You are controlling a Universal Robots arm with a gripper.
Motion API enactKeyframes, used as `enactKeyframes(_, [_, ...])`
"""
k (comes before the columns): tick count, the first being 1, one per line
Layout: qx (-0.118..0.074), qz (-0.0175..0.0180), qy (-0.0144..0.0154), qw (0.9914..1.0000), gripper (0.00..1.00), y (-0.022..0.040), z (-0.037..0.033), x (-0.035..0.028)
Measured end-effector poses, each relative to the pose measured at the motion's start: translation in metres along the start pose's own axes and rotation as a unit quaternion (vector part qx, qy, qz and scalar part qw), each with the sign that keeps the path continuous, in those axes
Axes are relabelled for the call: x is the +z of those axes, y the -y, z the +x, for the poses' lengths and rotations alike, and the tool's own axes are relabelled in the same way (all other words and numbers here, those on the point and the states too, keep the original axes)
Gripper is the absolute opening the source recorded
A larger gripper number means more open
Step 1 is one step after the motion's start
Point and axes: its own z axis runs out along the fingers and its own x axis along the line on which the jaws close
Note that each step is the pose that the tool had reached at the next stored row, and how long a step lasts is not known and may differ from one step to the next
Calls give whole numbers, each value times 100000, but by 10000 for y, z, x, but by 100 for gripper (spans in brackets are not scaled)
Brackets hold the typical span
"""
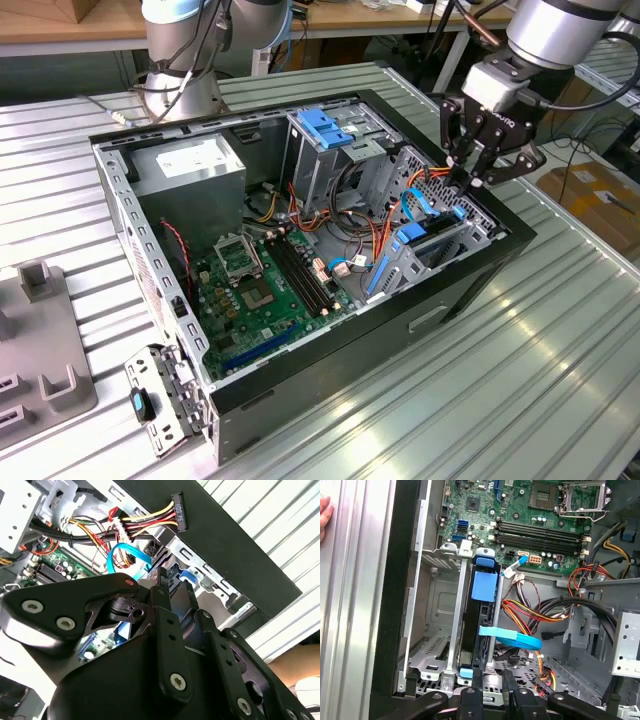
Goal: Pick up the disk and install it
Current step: 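Insert the second disk wire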
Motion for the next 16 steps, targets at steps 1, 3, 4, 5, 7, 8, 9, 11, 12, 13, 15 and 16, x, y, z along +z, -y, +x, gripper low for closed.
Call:
enactKeyframes(1, [-1402,6,63,99990,30,0,-1,0])
enactKeyframes(3, [-2985,9,117,99955,30,1,-1,-1])
enactKeyframes(4, [-3989,12,164,99920,30,1,-1,-1])
enactKeyframes(5, [-4780,16,203,99886,30,1,-1,0])
enactKeyframes(7, [-6775,22,293,99770,30,1,-1,0])
enactKeyframes(8, [-7462,24,325,99721,30,1,-1,0])
enactKeyframes(9, [-8100,27,353,99671,30,1,-1,0])
enactKeyframes(11, [-9248,31,403,99571,30,2,-1,0])
enactKeyframes(12, [-9250,30,403,99570,30,2,-1,0])
enactKeyframes(13, [-9252,30,402,99570,30,2,-1,0])
enactKeyframes(15, [-9252,29,406,99570,30,2,-1,0])
enactKeyframes(16, [-9252,31,407,99570,30,2,-2,0])
